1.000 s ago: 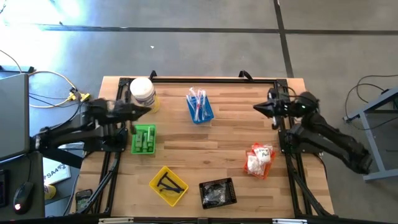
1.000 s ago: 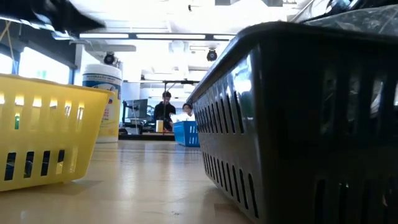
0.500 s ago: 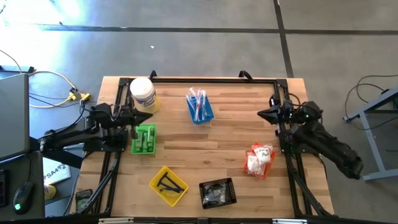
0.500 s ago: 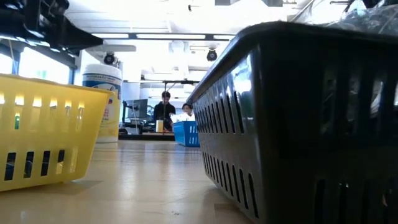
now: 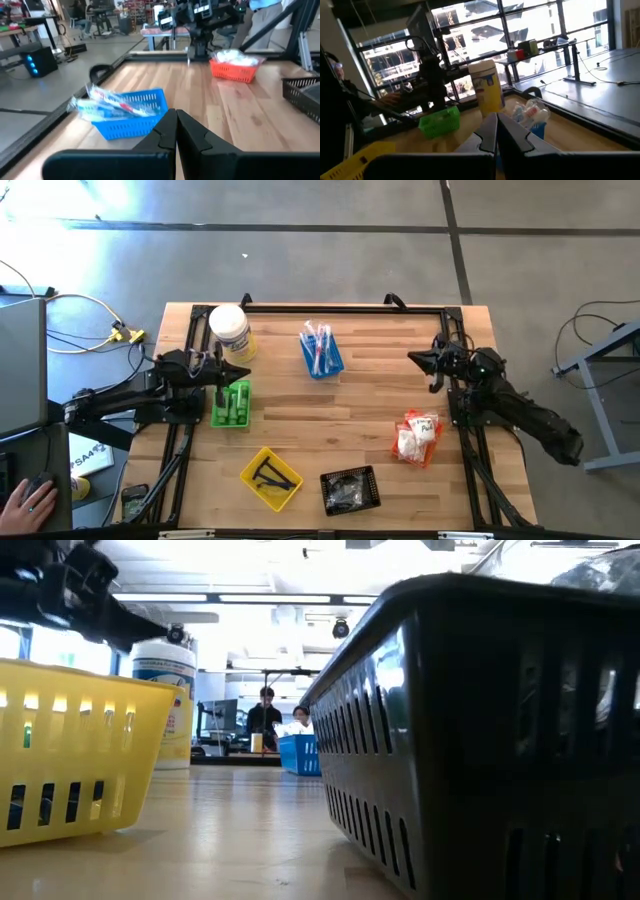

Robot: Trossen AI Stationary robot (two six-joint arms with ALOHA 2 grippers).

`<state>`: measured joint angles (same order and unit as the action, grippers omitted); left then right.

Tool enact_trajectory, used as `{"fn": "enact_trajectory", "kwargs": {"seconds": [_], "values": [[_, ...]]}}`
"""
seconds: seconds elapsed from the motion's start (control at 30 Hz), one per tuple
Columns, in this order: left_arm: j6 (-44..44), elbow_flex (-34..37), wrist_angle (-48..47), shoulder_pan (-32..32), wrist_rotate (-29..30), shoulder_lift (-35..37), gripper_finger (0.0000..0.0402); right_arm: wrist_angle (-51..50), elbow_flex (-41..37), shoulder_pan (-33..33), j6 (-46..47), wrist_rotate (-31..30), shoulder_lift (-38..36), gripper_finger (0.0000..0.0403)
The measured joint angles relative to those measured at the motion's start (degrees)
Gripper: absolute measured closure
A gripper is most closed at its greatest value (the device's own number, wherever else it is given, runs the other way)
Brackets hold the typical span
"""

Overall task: Pick & Place Travel size toiletries
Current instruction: Return to Home Position

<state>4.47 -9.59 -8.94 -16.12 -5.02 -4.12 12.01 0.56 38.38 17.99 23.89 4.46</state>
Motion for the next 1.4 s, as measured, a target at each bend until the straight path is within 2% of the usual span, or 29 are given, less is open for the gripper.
{"fn": "enact_trajectory", "kwargs": {"seconds": [0.13,0.27,0.5,0.77,0.87,1.17,1.33,1.4], "values": [[-0.2,5.0,5.6,0.0,-0.2,0.0,0.0401,-2.6,0.0,-6.1,-3.2,-2.5,1.1,0.04],[-1.2,7.6,9.6,0.0,-1.3,0.0,0.0401,-0.3,-0.1,-13.6,-3.9,-3.7,1.0,0.04],[-3.2,7.9,9.5,0.0,-3.1,0.0,0.0402,-2.5,-0.1,-27.6,-5.6,-18.1,1.1,0.04],[-3.0,8.0,10.1,0.1,-9.7,0.0,0.0401,-1.8,-0.2,-40.8,-14.2,-24.4,1.8,0.04],[-2.7,8.0,10.0,0.0,-9.7,-0.2,0.0401,-0.8,-0.2,-42.3,-16.0,-26.9,1.8,0.04],[-0.4,7.4,7.9,0.0,-9.7,-0.2,0.0401,-0.2,-0.2,-39.9,-15.9,-23.4,0.4,0.04],[-0.2,7.4,7.8,0.0,-10.3,-0.2,0.0401,-0.1,-0.2,-37.4,-13.4,-15.7,0.4,0.04],[-0.2,7.4,7.8,0.0,-10.9,-0.2,0.0401,0.1,-0.2,-37.1,-13.4,-15.0,0.4,0.04]]}}
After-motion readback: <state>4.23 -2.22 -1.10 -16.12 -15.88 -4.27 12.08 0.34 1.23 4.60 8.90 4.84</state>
